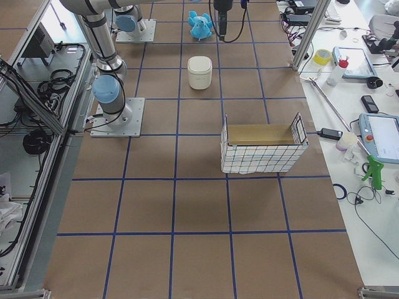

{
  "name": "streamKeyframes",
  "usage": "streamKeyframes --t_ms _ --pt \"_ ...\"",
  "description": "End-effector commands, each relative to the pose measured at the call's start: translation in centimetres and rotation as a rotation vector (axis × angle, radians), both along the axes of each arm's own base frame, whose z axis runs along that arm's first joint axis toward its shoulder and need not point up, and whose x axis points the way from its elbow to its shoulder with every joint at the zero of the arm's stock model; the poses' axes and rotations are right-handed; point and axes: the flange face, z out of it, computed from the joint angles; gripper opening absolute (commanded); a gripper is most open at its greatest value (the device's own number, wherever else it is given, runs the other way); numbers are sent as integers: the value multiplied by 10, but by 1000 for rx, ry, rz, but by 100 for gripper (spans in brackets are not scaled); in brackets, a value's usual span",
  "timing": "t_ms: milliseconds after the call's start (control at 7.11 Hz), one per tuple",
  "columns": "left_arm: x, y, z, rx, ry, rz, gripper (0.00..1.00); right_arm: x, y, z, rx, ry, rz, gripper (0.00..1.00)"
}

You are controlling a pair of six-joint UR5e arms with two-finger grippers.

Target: Open trash can with right arm

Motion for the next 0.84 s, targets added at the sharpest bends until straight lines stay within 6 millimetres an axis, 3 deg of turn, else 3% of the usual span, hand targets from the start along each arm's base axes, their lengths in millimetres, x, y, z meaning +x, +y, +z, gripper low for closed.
streamKeyframes --t_ms 0,703 --pt "0 0 0 0 0 0 100 0 0 0 4 0 -1 100" --pt "0 0 0 0 0 0 100 1 0 -1 6 -12 5 100"
